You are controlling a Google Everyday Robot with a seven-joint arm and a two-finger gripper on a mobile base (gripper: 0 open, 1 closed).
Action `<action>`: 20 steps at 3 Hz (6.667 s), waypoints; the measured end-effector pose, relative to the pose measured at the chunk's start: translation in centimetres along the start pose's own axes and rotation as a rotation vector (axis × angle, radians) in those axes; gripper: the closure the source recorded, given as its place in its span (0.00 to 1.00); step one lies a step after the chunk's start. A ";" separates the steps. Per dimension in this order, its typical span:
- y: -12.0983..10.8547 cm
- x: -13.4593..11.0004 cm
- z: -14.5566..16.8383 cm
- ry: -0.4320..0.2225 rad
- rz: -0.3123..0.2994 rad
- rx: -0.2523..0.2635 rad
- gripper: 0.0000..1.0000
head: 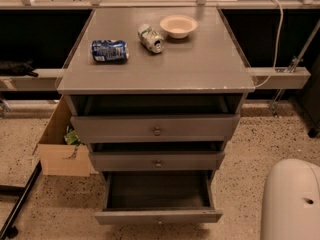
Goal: Close bottom drawer
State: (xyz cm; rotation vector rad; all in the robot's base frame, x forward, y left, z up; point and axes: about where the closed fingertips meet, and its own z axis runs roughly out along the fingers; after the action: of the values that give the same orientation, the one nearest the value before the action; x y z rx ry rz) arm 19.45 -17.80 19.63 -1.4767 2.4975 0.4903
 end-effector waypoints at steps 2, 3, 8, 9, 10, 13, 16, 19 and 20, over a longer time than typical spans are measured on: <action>2.7 -0.8 -0.3 -0.037 0.016 0.100 1.00; 3.1 -0.9 -0.1 -0.037 0.016 0.087 1.00; -1.3 -12.5 -0.5 -0.055 -0.040 0.140 1.00; -3.3 -16.6 1.8 -0.029 -0.067 0.162 1.00; -3.3 -16.6 1.8 -0.029 -0.067 0.162 1.00; -10.0 -15.9 0.4 0.076 -0.014 0.213 1.00; -11.2 -14.9 5.7 0.155 0.017 0.160 1.00; -14.7 -17.7 7.3 0.205 0.020 0.176 1.00; -14.9 -22.7 8.6 0.076 -0.062 0.132 1.00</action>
Offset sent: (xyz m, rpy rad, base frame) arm -0.0328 0.0183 0.0093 0.0043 -0.0167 -0.0215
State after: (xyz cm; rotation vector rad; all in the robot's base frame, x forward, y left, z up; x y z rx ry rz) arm 43.48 -2.86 16.55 -1.5441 2.4785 0.2583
